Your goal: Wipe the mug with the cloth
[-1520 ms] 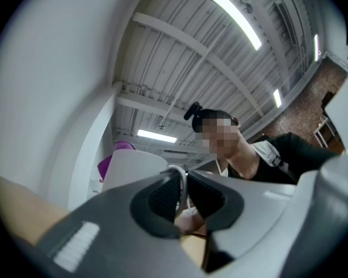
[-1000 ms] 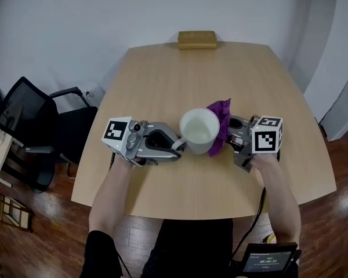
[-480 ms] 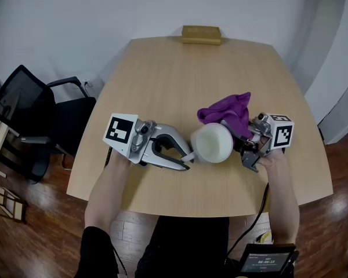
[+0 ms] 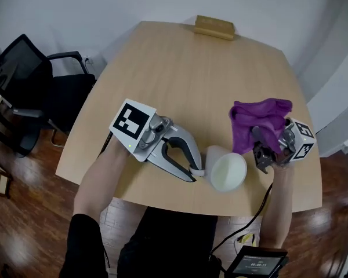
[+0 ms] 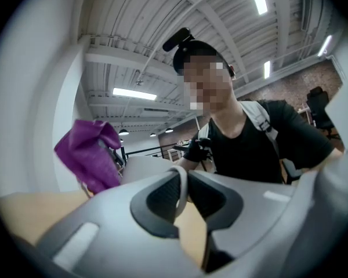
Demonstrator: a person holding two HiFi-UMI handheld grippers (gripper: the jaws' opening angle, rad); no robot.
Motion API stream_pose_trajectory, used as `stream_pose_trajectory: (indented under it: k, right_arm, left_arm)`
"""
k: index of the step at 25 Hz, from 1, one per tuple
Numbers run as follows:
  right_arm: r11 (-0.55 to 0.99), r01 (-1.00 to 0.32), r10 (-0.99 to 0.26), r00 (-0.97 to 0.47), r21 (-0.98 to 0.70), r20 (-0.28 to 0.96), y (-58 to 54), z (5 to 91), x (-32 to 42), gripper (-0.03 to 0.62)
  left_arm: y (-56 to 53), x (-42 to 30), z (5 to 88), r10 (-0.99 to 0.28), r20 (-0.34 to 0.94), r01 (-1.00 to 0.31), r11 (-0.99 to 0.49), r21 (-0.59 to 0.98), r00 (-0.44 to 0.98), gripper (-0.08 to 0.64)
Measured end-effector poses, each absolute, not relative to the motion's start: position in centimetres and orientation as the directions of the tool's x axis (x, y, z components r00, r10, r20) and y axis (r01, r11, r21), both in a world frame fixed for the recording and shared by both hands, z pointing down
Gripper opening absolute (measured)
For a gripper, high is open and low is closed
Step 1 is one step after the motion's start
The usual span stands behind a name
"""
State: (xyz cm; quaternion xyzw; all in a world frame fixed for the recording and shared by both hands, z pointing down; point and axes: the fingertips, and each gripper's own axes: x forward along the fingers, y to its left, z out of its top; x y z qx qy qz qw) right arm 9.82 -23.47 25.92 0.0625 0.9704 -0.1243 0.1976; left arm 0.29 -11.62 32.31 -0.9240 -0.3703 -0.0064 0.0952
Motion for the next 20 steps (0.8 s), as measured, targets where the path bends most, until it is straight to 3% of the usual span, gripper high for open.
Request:
stream_pose_trajectory:
  k: [3,8,11,15,17,20]
  right_arm:
    - [0.941,0.305,0.212,-0.868,-0.145,-0.449,-20.2,24.3,10.7,0.075]
    - [0.894,0.377,0.318,-0.915,-0.243,-0.247,-18.5,28.8,6.6,0.075]
    - [0.908,0.307,0.291,-0.952,-0.286,-0.097,-19.6,32.1,4.2,0.074]
    - [0.946,0.095,0.136,-0.984,-0.309,0.112,-22.1,36.0,2.7,0.075]
    - [0.954,0.033,0.061,-0.995,-0.299,0.085,-23.2,35.2,3.6,0.075]
    - [0.961,0.053,0.015,-0.990,-0.270,-0.138,-24.1,30.5,6.2,0.074]
  left_arm:
    - [-11.1,0.5,32.8,0.682,0.122,0.692,-0.698,-0.184,0.721,0.067]
    - [-11.2,0.8,33.2,0.662,0.148,0.676,-0.699,-0.230,0.735,0.069]
    - [-11.9,0.2,32.5,0.656,0.122,0.663,-0.709,-0.239,0.745,0.073]
    - [-12.5,0.4,32.2,0.635,0.103,0.639,-0.732,-0.236,0.766,0.075]
    - [-12.9,0.5,32.3,0.615,0.094,0.618,-0.750,-0.237,0.783,0.074]
    - [-13.9,0.2,32.2,0.578,0.087,0.579,-0.775,-0.252,0.812,0.074]
